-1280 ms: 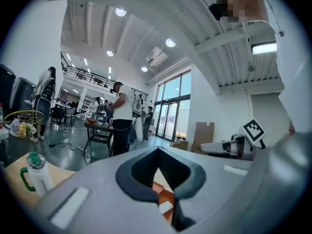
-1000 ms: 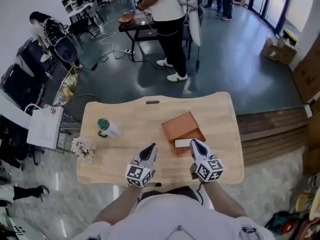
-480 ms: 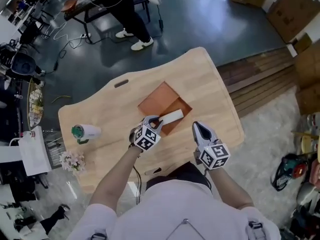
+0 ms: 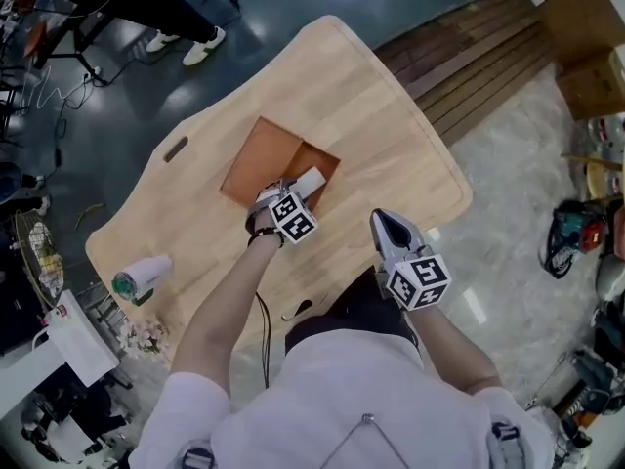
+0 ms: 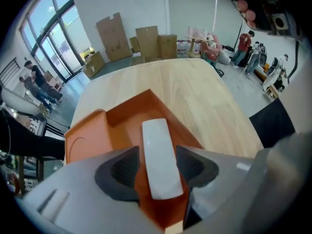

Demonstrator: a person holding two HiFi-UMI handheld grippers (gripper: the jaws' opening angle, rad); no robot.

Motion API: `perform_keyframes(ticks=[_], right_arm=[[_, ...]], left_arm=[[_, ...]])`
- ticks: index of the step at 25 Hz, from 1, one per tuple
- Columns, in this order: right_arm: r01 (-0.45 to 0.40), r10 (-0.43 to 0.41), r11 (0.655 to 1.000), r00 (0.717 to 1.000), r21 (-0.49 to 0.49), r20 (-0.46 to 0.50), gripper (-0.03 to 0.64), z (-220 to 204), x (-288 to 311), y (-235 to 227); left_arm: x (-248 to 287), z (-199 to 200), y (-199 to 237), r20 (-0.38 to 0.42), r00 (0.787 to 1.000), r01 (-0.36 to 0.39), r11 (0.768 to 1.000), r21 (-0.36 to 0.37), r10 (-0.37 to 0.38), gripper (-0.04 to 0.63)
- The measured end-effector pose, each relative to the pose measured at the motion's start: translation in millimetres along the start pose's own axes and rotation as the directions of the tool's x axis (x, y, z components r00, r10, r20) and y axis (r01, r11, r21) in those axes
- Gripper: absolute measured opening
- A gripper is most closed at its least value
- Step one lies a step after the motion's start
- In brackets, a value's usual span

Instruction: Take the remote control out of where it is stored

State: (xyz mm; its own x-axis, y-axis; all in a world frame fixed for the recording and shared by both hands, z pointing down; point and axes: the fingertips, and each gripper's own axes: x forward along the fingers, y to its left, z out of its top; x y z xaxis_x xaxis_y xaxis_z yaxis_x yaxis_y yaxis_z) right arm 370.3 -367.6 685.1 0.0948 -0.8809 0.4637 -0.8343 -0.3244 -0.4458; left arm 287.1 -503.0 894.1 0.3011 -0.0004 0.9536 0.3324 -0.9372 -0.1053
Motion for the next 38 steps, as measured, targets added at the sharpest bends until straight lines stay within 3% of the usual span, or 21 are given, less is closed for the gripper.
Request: perform_keyframes(ticks=[4,9,20,27,34,38], right_arm=[[0.029,-0.029,0.999,1.000,0.029,-0.011,0.028,-12,-1,-10],[0.047,-0.047,0.998,0.999,0.031,-0.020,0.028,-21,-2,-14],[0.060,-0.058,0.998,0.997,0.027,-0.049,0.028,-32,3,-21],[0.064,-0.062,0.998,0.997,0.027,-0.043,0.028,-30,1,-24],[0.076,-0.076,0.997,0.997,0.014,-0.027,0.028,-22,-5,-27],[0.069,-0.069,0.998,0.998,-0.012,-0.005,0.028,-7,-10,-22]], left_arm=[[22,-2,2,-0.101,0.995,0.020,0.998,0.059,-0.014,0.251],[34,-5,-7,-0.188,0.977,0.107,0.993,0.044,-0.097,0.258],[53,-4,-3,-0.264,0.960,0.104,0.994,0.022,-0.095,0.288],[45,-3,-4,-0.193,0.977,0.097,0.995,0.012,-0.093,0.260],[16,9,5,-0.018,0.995,0.091,0.988,-0.124,-0.094,0.257],[-26,27,14,0.130,0.990,0.084,0.967,-0.241,-0.053,0.257]])
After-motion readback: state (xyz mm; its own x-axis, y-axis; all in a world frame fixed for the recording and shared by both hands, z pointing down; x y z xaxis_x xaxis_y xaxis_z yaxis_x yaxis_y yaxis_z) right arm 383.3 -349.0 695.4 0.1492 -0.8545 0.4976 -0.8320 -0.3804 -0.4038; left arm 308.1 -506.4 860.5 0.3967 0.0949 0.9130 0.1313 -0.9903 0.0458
